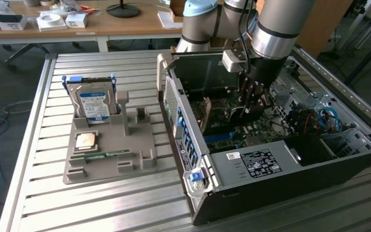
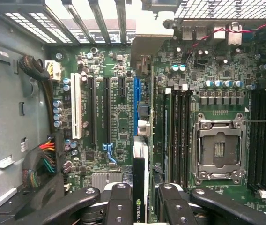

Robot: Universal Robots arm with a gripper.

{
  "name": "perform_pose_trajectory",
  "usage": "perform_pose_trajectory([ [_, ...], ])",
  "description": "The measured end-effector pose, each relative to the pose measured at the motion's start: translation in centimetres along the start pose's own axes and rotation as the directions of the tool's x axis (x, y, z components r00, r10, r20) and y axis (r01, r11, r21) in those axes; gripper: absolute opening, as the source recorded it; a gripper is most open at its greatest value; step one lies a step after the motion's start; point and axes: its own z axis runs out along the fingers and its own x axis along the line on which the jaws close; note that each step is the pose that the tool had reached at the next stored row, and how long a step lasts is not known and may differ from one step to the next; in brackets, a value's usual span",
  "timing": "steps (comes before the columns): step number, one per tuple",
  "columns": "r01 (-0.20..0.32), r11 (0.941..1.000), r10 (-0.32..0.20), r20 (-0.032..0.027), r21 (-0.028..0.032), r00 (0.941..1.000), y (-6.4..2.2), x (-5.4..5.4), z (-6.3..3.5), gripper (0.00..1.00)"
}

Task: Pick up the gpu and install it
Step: 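Insert the gpu into the slot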

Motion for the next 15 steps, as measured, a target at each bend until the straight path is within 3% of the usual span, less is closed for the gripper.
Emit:
perform_pose_trajectory([
  [8, -0.001, 1.0, 0.001, 0.0, 0.0, 1.0, 0.69, 0.0, 0.26, 0.26],
  [15, -0.003, 1.0, 0.003, -0.0001, 0.0, 1.0, 0.98, 0.0, 1.13, 0.26],
])
